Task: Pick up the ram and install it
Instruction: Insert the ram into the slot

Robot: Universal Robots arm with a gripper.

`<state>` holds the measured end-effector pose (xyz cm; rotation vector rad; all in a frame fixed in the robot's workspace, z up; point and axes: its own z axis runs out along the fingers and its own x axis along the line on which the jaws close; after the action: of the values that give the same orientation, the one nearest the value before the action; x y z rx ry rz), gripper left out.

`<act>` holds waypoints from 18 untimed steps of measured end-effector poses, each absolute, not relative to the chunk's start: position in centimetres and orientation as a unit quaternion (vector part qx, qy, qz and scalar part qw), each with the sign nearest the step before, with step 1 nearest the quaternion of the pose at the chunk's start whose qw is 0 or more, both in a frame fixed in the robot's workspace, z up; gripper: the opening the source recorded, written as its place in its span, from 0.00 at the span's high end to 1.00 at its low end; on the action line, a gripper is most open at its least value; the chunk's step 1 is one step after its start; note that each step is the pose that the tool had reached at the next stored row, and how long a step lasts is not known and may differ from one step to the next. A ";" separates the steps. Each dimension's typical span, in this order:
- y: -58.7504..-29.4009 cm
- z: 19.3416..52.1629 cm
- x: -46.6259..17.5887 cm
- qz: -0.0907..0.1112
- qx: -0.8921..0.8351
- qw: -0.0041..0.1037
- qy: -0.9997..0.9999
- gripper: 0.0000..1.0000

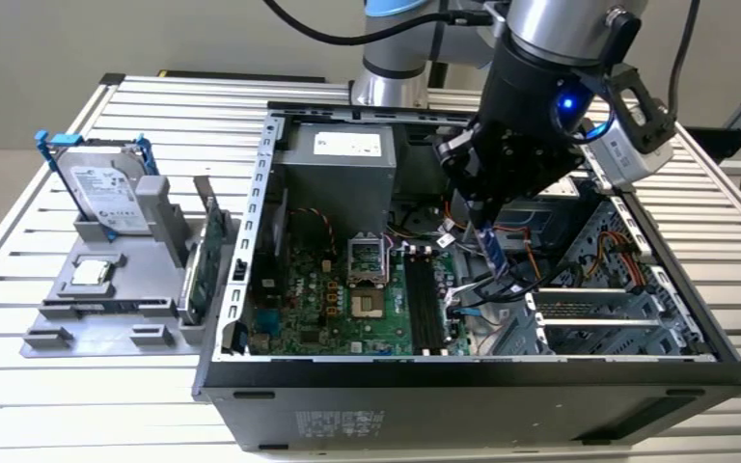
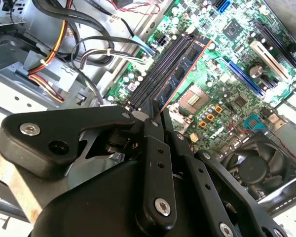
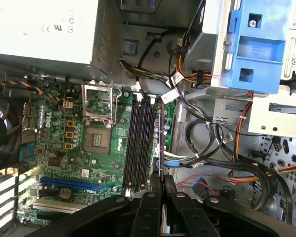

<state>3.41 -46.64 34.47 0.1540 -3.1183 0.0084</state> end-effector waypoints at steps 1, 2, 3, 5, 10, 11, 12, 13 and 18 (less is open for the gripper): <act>-46.6 34.4 3.4 0.003 0.049 0.010 -0.999 1.00; -46.6 34.4 3.4 0.003 0.049 0.010 -0.999 1.00; -46.6 34.4 3.4 0.003 0.049 0.010 -0.999 1.00; -46.6 34.4 3.4 0.003 0.049 0.010 -0.999 1.00; -46.6 34.3 3.4 0.003 0.049 0.010 -0.999 1.00; -46.6 34.2 3.4 0.003 0.049 0.010 -0.999 1.00; -46.6 34.2 3.4 0.003 0.049 0.010 -0.999 1.00; -46.6 34.2 3.4 0.003 0.049 0.010 -0.999 1.00; -46.6 34.1 3.4 0.003 0.049 0.010 -0.999 1.00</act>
<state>3.41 -46.64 34.08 0.1540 -3.1183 0.0085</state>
